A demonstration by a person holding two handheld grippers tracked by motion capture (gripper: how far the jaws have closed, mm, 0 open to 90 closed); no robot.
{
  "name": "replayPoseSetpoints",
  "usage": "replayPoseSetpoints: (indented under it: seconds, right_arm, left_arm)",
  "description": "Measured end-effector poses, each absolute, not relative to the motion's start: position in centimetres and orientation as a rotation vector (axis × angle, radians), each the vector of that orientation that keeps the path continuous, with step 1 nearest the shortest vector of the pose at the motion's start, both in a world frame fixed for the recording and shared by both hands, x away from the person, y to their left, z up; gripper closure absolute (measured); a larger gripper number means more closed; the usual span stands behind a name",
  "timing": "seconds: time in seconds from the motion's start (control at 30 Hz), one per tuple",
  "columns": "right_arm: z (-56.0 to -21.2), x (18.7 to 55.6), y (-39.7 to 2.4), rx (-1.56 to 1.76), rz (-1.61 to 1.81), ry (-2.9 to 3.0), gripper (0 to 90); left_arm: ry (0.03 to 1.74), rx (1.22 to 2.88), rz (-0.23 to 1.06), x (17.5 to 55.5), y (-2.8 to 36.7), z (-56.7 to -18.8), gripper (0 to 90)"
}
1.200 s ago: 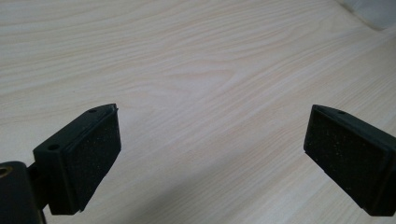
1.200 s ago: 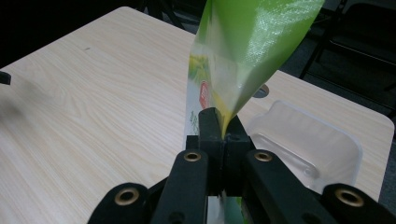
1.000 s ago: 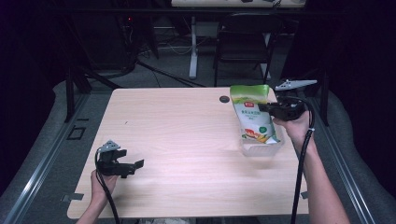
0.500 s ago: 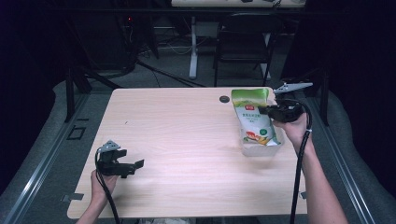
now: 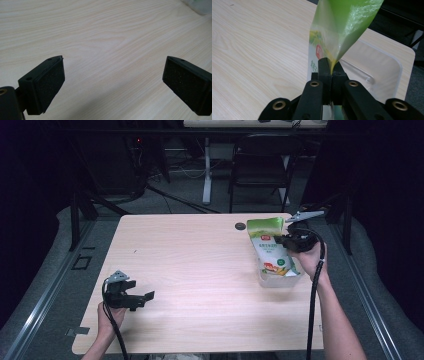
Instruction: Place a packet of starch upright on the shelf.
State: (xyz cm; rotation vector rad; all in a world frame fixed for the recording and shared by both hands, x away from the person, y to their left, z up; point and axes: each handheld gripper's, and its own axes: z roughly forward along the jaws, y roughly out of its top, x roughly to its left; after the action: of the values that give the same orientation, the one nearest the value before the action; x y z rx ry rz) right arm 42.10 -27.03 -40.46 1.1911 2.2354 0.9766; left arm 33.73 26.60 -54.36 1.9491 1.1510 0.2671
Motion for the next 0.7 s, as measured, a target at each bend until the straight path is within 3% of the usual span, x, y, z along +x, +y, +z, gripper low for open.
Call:
replayPoseSetpoints:
  seconds: [0.4,0.7]
  right_arm:
    - [-41.3,42.9,-25.7,1.210,0.919,2.218,88.5]
    - [-42.1,42.7,-27.0,1.259,0.926,2.204,88.4]
  left_arm:
    - [1.159,1.940,0.258,33.7,26.6,-54.4,4.1]
    - [1.151,1.952,0.263,33.7,26.5,-54.4,4.1]
